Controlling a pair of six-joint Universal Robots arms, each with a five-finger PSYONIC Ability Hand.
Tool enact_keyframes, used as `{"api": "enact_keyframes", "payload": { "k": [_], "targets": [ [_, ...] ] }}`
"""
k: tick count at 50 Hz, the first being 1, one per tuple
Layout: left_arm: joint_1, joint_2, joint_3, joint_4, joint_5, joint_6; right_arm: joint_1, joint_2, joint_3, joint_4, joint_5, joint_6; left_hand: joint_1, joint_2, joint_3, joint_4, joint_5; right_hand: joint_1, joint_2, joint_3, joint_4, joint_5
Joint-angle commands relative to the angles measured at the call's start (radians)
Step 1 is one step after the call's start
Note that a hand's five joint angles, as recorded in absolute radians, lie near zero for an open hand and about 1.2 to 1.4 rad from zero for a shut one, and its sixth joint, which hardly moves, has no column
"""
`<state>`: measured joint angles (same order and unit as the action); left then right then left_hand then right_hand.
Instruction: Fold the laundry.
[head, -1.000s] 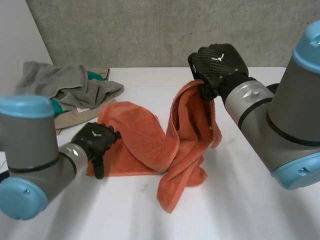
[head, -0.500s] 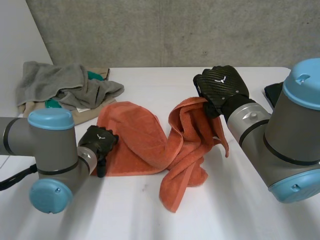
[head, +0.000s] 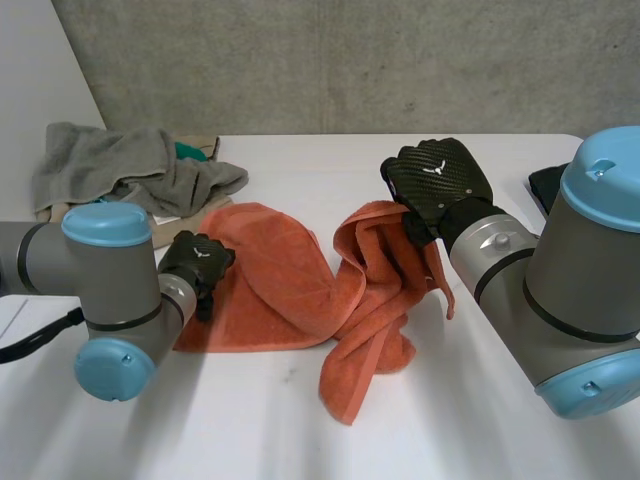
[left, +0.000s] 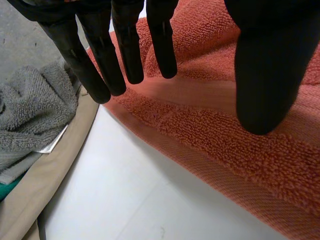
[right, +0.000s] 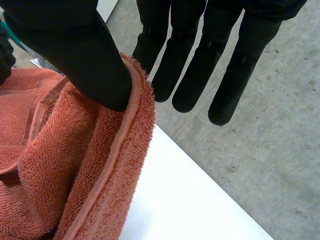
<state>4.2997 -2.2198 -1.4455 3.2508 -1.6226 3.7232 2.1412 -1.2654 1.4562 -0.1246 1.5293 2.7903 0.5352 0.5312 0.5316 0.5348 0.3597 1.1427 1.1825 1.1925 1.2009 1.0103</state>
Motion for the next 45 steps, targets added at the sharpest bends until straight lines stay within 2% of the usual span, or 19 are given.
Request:
{"api": "enact_keyframes", "payload": {
  "k": [1, 4, 8, 15, 19, 33, 45],
  "targets": [
    [0.005, 0.035, -0.003, -0.032, 0.009, -0.012, 0.0, -0.003, 0.009, -0.007, 0.0, -0.008, -0.004, 0.0, -0.001, -0.004, -0.003, 0.254, 0.214, 0.204, 0.195, 0.211],
    [-0.003, 0.107, -0.033, -0.092, 0.021, -0.038, -0.003, -0.005, 0.009, -0.009, 0.0, -0.012, -0.256, -0.252, -0.252, -0.256, -0.255, 0.254, 0.214, 0.204, 0.195, 0.211],
    [-0.032, 0.175, -0.079, -0.141, 0.047, -0.069, -0.006, -0.005, 0.006, -0.009, 0.0, -0.017, -0.351, -0.347, -0.347, -0.35, -0.35, 0.254, 0.214, 0.204, 0.195, 0.211],
    [-0.08, 0.16, -0.122, -0.134, 0.041, -0.077, 0.0, -0.002, 0.007, -0.009, 0.0, -0.018, -0.351, -0.347, -0.347, -0.351, -0.35, 0.254, 0.214, 0.204, 0.195, 0.211],
    [-0.063, 0.111, -0.119, -0.076, 0.003, -0.066, 0.005, 0.001, 0.009, -0.009, 0.0, -0.02, -0.342, -0.338, -0.339, -0.342, -0.341, 0.254, 0.214, 0.204, 0.195, 0.211],
    [-0.049, 0.02, -0.072, -0.017, -0.02, -0.014, 0.008, 0.011, 0.015, -0.017, 0.0, -0.028, -0.313, -0.309, -0.309, -0.313, -0.312, 0.254, 0.214, 0.204, 0.195, 0.211],
    [-0.031, -0.02, -0.009, 0.004, -0.04, -0.014, 0.011, 0.012, 0.024, -0.026, 0.0, -0.038, -0.146, -0.142, -0.142, -0.145, -0.145, 0.254, 0.214, 0.204, 0.195, 0.211]
  ]
}}
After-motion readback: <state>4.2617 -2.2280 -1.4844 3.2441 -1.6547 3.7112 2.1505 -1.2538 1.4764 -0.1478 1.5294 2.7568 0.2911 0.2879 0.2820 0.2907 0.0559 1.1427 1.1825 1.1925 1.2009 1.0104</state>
